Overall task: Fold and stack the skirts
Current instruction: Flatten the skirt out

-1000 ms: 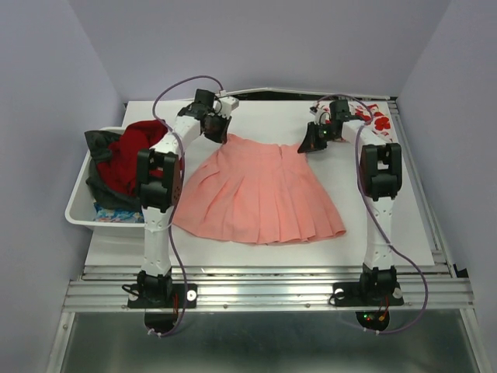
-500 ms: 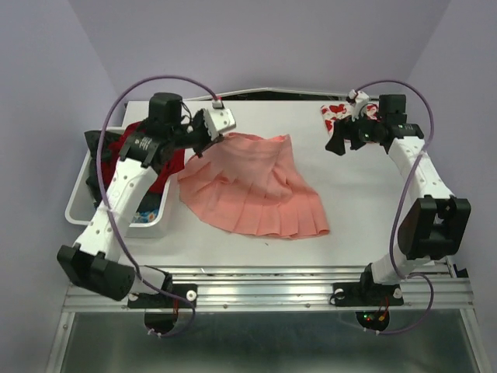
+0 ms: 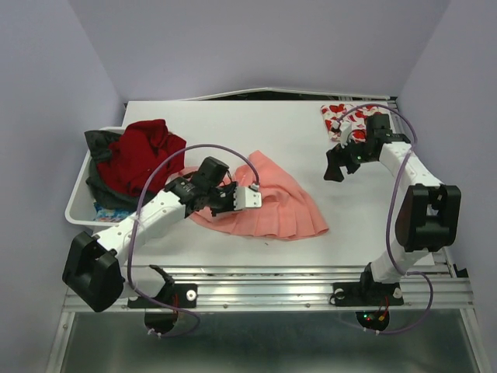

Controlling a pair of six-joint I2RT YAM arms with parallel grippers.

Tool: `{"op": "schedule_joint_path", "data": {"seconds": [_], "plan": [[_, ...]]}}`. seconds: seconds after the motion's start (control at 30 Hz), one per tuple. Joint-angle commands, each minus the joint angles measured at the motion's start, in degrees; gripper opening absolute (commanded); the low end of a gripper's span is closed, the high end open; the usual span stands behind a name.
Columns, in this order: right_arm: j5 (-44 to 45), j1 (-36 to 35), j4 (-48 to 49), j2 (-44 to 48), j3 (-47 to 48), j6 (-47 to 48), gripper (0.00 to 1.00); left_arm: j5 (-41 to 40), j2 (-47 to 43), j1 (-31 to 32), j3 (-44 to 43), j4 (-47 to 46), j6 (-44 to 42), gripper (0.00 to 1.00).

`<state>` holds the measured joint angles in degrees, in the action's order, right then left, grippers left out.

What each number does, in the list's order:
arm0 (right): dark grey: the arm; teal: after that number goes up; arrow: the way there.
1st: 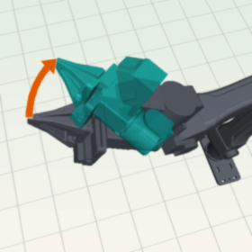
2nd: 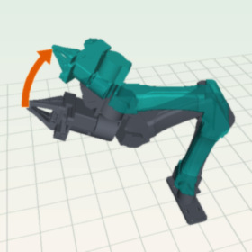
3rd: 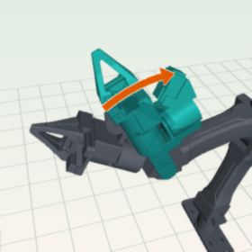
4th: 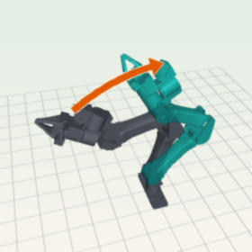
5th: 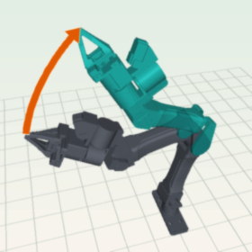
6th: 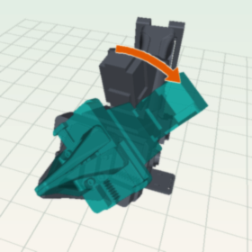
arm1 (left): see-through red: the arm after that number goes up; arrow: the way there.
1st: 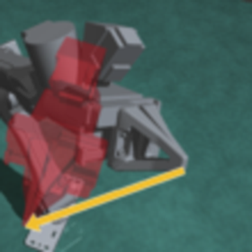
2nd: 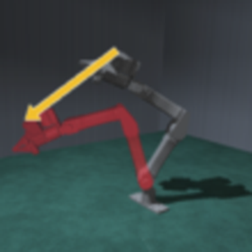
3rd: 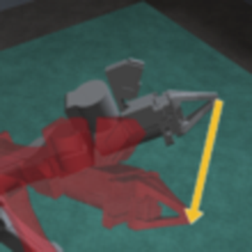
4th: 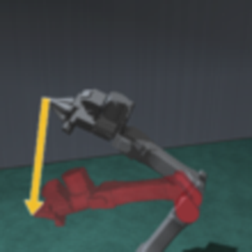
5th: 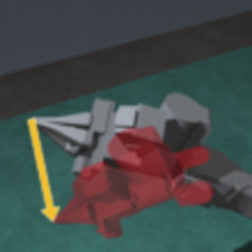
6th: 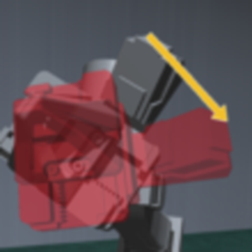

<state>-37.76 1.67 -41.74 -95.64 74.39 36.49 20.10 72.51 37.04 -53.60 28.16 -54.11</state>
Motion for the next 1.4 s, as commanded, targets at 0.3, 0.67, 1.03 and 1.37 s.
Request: {"op": "schedule_joint_path", "data": {"seconds": [0.3,0.67,1.03,1.37], "plan": [[-9.26,-4.48,3.5,-5.86,8.12,-9.22,0.95,3.11,-15.88,7.68,-4.05,12.52,-5.74,0.0],[-14.96,-16.26,4.75,-28.71,27.2,-15.05,0.95,4.78,-25.49,15.96,8.69,23.95,-8.99,0.0],[-14.72,-22.58,-1.07,-40.33,44.16,-14.58,0.91,3.37,-18.2,16.31,10.27,25.45,-13.04,0.0],[-14.97,-29.26,-6.77,-46.92,48.49,-11.97,0.78,1.7,-20.04,16.23,10.63,23.25,-12.08,0.0]]}}
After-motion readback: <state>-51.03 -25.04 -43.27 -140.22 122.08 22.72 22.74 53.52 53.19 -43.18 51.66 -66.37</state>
